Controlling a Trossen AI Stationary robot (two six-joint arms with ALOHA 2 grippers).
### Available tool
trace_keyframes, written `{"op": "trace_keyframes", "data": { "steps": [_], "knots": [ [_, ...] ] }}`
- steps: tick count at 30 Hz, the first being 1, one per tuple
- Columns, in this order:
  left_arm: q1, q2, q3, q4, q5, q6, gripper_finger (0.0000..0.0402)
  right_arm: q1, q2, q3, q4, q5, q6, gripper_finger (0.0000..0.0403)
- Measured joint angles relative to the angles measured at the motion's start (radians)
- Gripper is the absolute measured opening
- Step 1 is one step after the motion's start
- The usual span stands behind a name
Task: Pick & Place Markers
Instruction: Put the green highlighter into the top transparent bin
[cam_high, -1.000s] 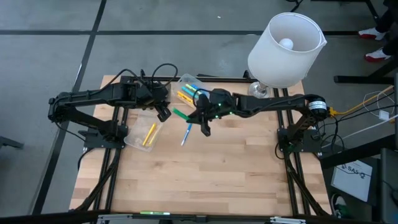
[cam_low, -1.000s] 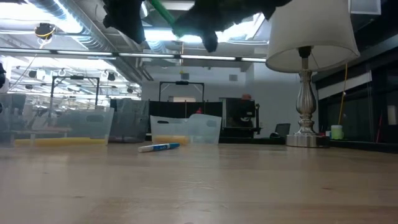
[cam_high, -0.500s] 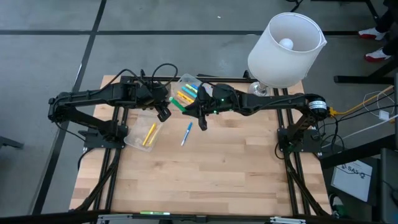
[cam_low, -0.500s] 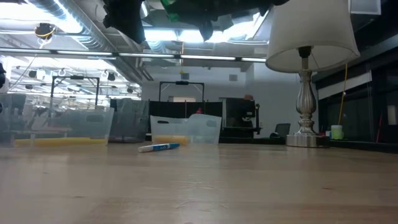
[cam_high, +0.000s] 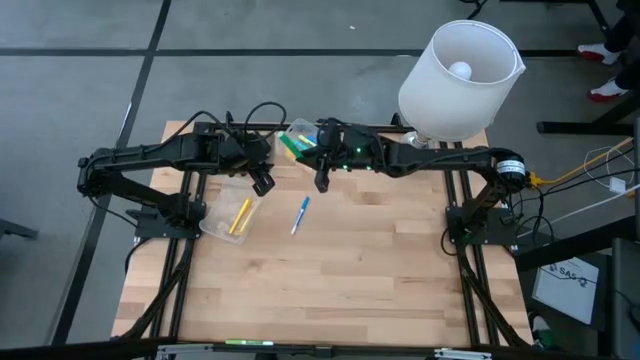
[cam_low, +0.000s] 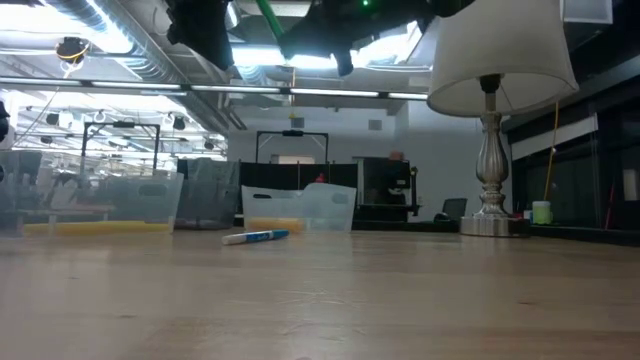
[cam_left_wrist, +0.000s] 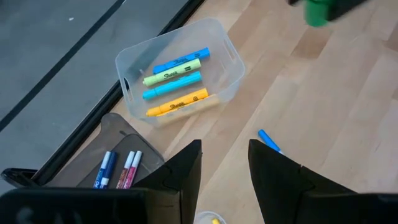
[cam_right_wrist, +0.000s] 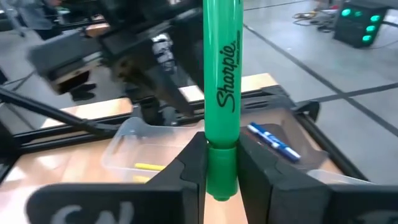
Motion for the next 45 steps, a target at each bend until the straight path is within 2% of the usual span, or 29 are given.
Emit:
{"op": "trace_keyframes", "data": {
  "steps": [14,28,45],
  "knots": [
    [0.000,0.000,0.000,0.000,0.023,0.008,0.0127,-0.011,0.024,0.000,0.006,0.142,-0.001,0.0064],
    [-0.009,0.000,0.000,0.000,0.045,-0.027,0.0127,-0.061,0.077,0.000,0.001,0.144,0.140,0.0064],
    [-0.032,0.001,0.000,0.001,0.015,-0.029,0.0127,-0.153,0.078,0.000,-0.182,0.105,0.268,0.0064]
  ]
}}
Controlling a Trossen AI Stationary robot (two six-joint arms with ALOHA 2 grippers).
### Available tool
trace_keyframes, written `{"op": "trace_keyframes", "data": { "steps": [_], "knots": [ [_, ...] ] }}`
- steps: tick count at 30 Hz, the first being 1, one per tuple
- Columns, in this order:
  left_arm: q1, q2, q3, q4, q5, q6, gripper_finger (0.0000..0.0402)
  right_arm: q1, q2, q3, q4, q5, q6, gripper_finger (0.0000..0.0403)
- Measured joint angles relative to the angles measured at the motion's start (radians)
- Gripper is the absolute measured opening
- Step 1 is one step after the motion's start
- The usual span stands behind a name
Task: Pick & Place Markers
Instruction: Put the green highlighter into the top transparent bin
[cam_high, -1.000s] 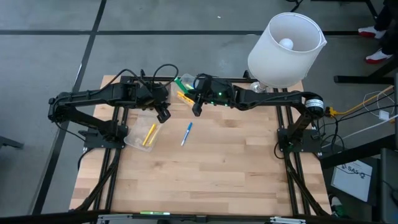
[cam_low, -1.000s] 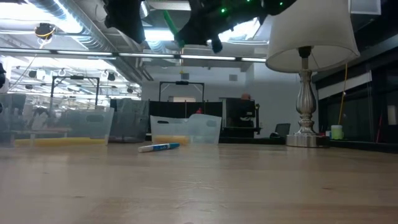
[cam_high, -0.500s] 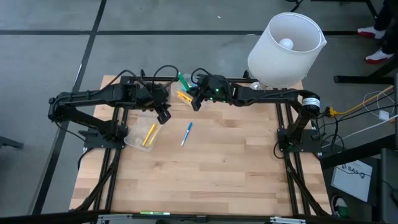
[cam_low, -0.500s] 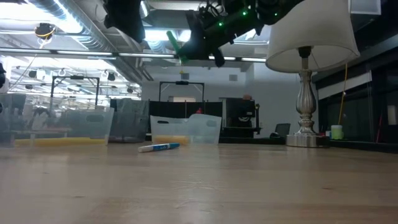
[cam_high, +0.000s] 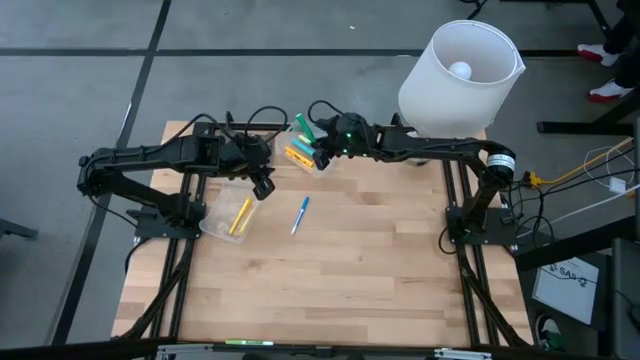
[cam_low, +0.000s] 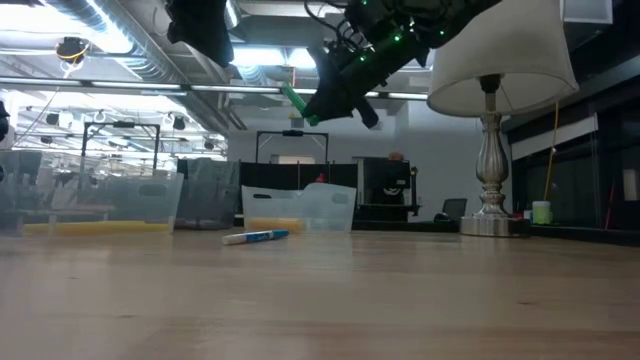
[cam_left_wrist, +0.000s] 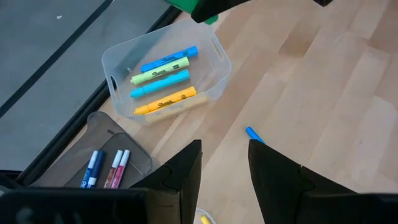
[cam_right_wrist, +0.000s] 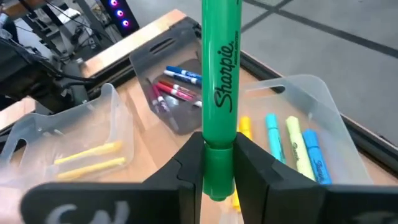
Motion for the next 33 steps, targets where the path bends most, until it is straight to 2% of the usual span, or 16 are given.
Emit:
{"op": "trace_keyframes", "data": {
  "steps": [14,20,33],
  "knots": [
    [0.000,0.000,0.000,0.000,-0.026,0.003,0.0127,-0.092,0.000,0.000,-0.100,-0.139,0.046,0.0064],
    [0.000,0.000,0.000,0.001,-0.042,0.003,0.0127,-0.109,0.054,0.000,-0.120,-0.215,0.049,0.0064],
    [0.000,0.000,0.000,0.001,-0.045,0.002,0.0127,-0.109,0.141,0.000,-0.129,-0.216,0.049,0.0067]
  ]
}}
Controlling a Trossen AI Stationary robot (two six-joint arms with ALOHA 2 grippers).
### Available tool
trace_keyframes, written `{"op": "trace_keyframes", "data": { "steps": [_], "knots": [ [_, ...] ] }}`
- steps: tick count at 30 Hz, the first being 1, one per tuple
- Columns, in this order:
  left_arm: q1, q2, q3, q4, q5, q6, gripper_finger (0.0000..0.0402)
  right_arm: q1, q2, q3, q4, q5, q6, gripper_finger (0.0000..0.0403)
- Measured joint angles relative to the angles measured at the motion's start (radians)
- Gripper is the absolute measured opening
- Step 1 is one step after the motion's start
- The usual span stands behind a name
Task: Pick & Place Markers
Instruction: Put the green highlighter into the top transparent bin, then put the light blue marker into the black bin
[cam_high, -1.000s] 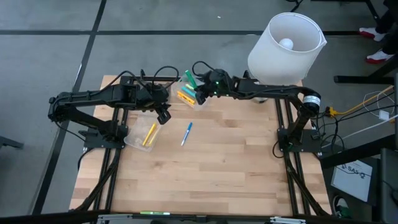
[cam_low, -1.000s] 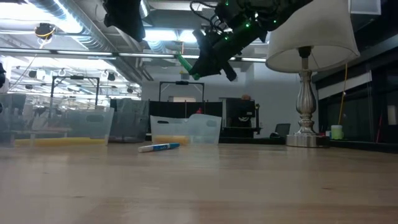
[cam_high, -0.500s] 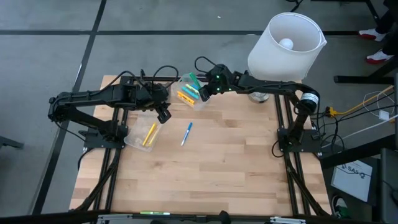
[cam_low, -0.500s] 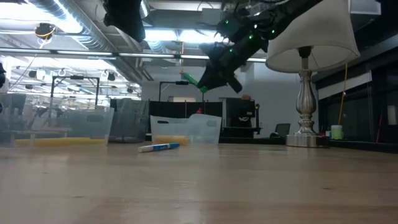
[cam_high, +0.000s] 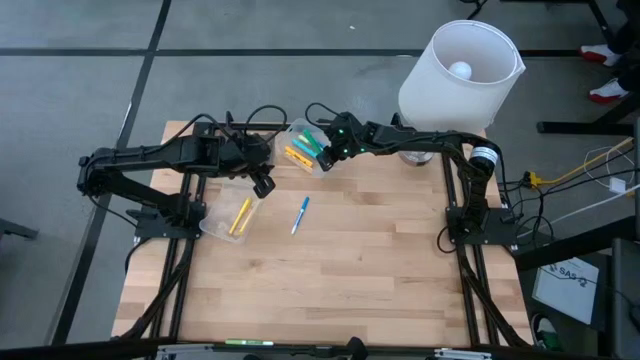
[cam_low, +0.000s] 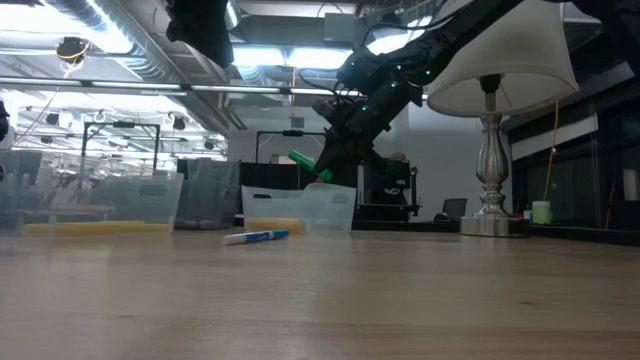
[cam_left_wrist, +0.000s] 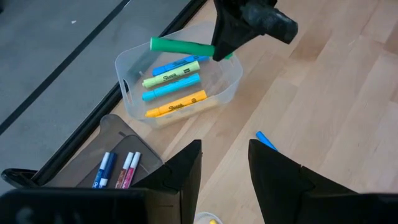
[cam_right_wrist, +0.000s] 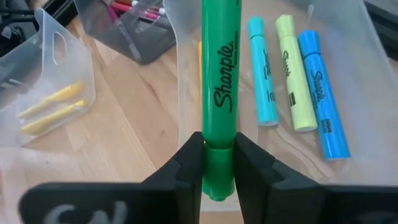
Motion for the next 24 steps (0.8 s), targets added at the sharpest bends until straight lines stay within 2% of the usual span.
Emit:
{"op": "trace_keyframes", "data": {
  "steps": [9,21,24],
  "knots": [
    [0.000,0.000,0.000,0.000,0.005,-0.001,0.0127,0.000,0.002,0.000,0.012,0.001,0.006,0.0144],
    [-0.035,0.000,0.000,-0.001,0.008,-0.003,0.0127,0.006,0.002,0.000,0.021,-0.003,0.002,0.0155],
    [-0.044,0.000,0.000,-0.001,0.008,-0.003,0.0127,0.010,-0.002,0.000,0.020,-0.040,-0.004,0.0155]
  ]
}}
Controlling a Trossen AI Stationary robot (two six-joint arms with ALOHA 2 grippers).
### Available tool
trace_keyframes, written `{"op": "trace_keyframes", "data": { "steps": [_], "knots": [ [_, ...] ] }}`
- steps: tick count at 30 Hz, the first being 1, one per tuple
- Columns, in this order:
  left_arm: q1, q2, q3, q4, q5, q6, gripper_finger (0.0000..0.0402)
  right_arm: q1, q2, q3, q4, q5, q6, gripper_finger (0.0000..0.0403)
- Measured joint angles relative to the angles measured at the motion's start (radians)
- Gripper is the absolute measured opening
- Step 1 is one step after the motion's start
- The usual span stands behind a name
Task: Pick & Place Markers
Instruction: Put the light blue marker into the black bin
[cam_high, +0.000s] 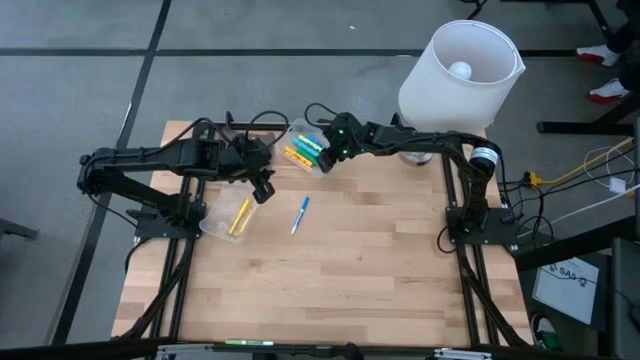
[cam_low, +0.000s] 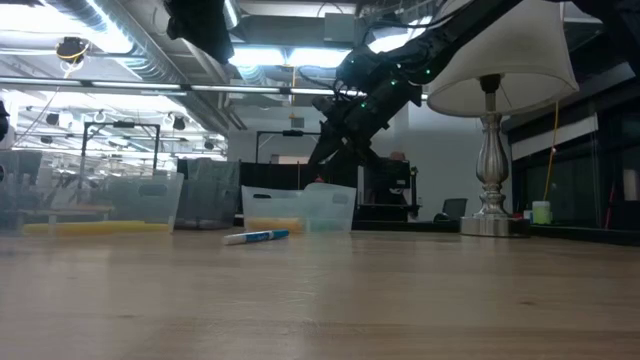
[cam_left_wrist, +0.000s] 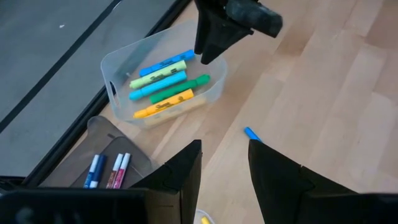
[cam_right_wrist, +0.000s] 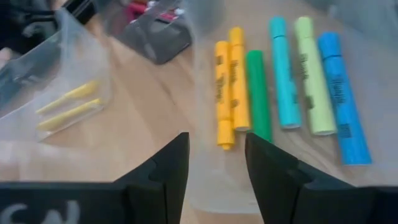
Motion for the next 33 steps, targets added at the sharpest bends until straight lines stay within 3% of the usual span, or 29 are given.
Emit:
{"op": "trace_keyframes", "data": {
  "steps": [17,24,33],
  "knots": [
    [-0.006,0.003,0.000,0.000,0.025,-0.119,0.0127,0.168,-0.113,0.000,0.029,-0.013,-0.266,0.0156],
    [-0.022,0.021,0.000,0.013,0.098,-0.216,0.0127,0.253,-0.140,0.000,-0.028,-0.075,-0.259,0.0156],
    [-0.091,0.086,0.000,0.026,0.104,-0.243,0.0127,0.321,-0.141,0.000,-0.144,-0.115,-0.203,0.0156]
  ]
}}
